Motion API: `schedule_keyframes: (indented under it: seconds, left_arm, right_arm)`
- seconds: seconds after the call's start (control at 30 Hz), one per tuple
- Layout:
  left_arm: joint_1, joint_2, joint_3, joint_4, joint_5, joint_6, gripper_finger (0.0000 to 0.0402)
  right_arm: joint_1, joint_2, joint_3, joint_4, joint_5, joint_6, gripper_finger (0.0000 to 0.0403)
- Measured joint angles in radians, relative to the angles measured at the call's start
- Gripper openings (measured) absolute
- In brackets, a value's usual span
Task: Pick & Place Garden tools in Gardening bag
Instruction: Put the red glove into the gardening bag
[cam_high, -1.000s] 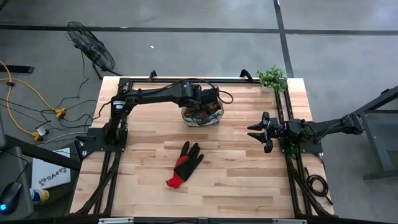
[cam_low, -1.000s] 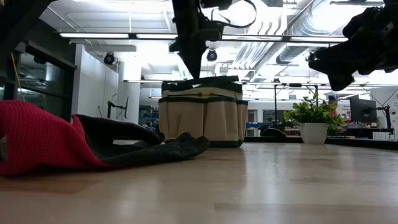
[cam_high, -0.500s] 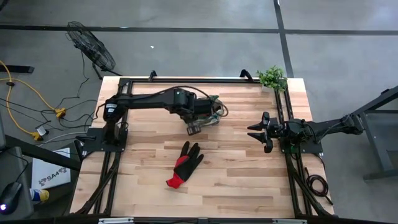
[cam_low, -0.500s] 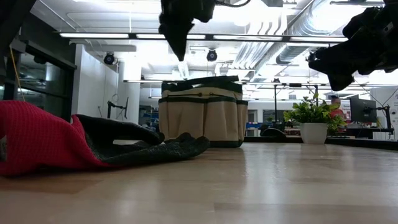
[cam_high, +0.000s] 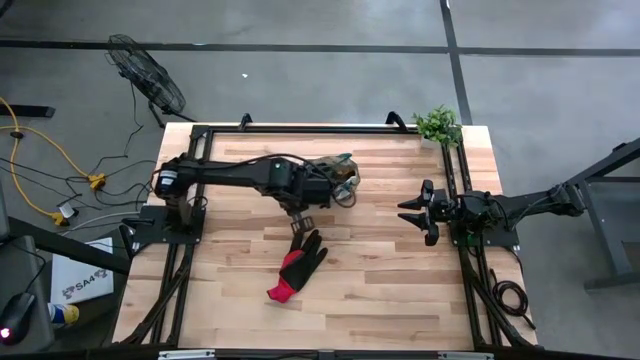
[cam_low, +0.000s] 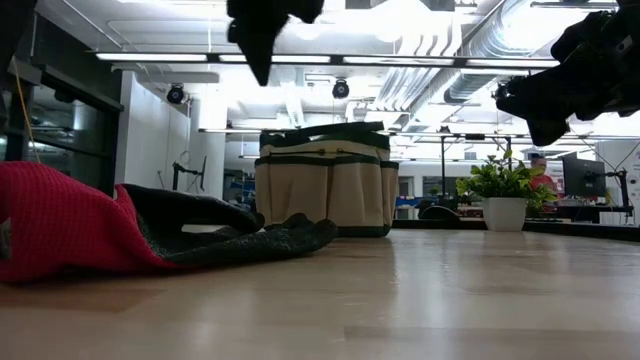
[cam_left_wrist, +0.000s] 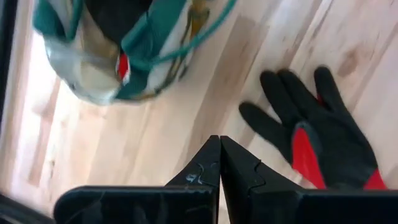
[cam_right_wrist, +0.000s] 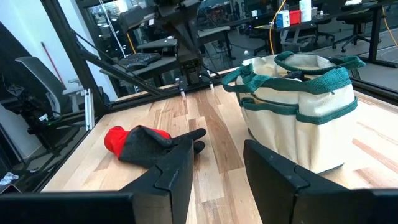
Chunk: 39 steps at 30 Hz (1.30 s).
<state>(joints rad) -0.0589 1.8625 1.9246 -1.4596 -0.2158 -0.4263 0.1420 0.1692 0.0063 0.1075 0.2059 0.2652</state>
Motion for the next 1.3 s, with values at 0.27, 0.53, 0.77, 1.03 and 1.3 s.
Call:
schedule_keyframes:
  seconds: [0.27,0.53,0.77,1.03,1.3]
  left_arm:
    - [-0.084,-0.119,-0.200,0.091,0.027,-0.035,0.0000]
    - [-0.197,-0.266,-0.467,0.226,0.044,-0.075,0.0022]
    - [-0.277,-0.349,-0.664,0.420,0.049,-0.307,0.0098]
    - [-0.287,-0.352,-0.793,0.602,0.045,-0.553,0.0169]
    - [-0.288,-0.352,-0.872,0.862,0.093,-0.549,0.0229]
  right_arm:
    - [0.000,0.002,0.000,0.000,0.000,0.000,0.0135]
    - [0.000,0.004,0.000,0.000,0.000,0.000,0.0135]
    - [0.000,0.006,0.000,0.001,0.000,0.000,0.0135]
    - [0.000,0.007,0.000,0.000,0.000,0.000,0.0135]
    - [0.000,0.007,0.000,0.000,0.000,0.000,0.0135]
